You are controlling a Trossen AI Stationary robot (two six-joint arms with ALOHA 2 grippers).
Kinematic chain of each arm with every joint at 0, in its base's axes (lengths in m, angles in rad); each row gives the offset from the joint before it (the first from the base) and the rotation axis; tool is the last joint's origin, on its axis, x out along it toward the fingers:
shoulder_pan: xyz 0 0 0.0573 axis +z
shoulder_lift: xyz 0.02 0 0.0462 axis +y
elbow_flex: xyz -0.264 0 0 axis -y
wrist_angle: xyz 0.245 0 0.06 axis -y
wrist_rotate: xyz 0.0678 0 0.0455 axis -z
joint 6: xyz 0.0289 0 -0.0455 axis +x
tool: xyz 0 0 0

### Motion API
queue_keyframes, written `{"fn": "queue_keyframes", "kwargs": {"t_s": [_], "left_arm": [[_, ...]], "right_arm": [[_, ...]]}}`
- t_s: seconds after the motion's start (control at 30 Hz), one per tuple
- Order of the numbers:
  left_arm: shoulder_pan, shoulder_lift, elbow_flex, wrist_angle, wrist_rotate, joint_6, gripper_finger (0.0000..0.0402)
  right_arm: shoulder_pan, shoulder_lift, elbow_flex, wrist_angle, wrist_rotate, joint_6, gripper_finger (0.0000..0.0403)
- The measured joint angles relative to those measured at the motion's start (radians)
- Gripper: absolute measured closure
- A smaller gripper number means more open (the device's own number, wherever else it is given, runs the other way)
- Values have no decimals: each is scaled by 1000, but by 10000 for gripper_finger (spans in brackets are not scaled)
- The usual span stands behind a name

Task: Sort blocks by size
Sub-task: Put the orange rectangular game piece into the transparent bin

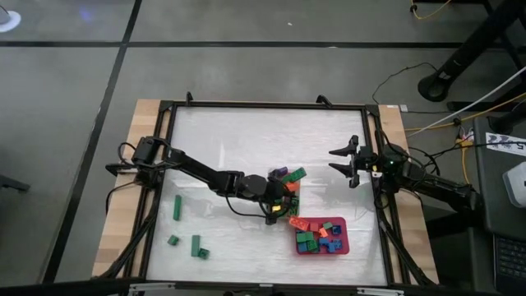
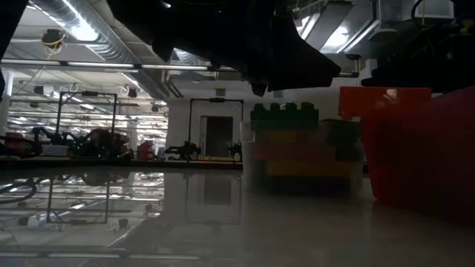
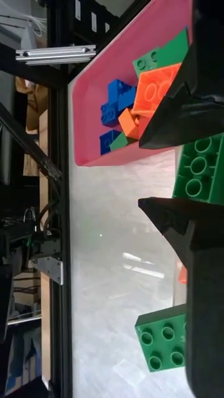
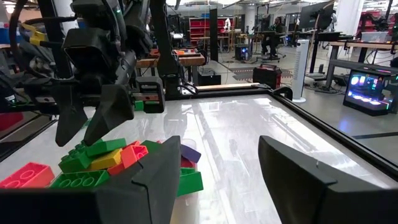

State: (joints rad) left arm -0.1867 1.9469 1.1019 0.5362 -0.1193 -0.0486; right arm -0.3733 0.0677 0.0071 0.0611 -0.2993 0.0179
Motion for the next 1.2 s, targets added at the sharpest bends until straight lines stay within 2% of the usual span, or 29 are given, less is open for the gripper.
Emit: {"fn": "queue_keyframes", "kwargs": {"t_s": [0.37, 0.47, 0.67, 0.8, 1.2], "left_arm": [[-13, -9, 0, 60, 11, 27, 273], [-18, -9, 4, 50, 13, 24, 253], [-28, 10, 55, 55, 20, 19, 188], [-43, 34, 91, 58, 88, -8, 159], [-81, 161, 199, 29, 102, -30, 146]], "right_arm": [[0, 0, 0, 0, 0, 0, 189], [0, 0, 0, 0, 0, 0, 189], [0, 0, 0, 0, 0, 0, 189], [0, 0, 0, 0, 0, 0, 189], [0, 0, 0, -1, 0, 0, 189]]}}
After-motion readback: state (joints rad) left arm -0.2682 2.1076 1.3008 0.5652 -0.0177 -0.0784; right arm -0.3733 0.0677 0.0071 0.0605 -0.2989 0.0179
